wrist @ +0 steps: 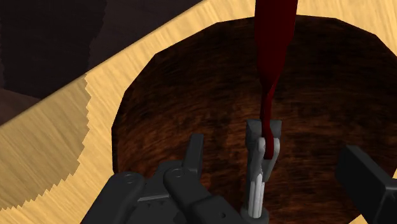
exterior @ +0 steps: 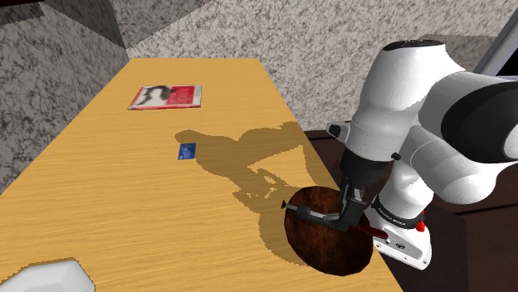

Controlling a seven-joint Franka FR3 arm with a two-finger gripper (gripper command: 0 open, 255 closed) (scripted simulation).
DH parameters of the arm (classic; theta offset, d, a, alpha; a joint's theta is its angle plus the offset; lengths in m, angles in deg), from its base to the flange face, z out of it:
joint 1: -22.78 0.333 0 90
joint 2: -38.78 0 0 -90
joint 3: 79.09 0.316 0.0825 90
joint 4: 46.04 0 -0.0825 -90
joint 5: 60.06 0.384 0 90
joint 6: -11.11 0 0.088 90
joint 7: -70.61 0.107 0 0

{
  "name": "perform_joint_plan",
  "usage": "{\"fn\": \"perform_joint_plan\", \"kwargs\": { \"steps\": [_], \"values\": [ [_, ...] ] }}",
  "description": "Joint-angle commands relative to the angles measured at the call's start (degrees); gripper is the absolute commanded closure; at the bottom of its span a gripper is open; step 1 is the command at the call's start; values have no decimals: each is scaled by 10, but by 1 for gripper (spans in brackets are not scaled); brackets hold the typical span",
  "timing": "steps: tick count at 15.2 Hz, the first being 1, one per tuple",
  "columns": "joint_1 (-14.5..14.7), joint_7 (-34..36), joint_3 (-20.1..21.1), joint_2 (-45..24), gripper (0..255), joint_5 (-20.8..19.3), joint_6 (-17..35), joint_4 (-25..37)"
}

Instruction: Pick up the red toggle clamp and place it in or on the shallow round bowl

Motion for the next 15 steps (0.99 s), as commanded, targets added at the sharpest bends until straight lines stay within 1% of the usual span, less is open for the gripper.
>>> {"fn": "perform_joint_plan", "kwargs": {
  "steps": [1, 3, 7, 15],
  "values": [
    [0, 0, 0, 0, 0, 0, 0, 0],
    [0, 0, 0, 0, 0, 0, 0, 0],
    [-19, 4, -38, 19, 0, -40, -80, 60],
    [-19, 4, -38, 19, 0, -40, -80, 60]
  ]
}}
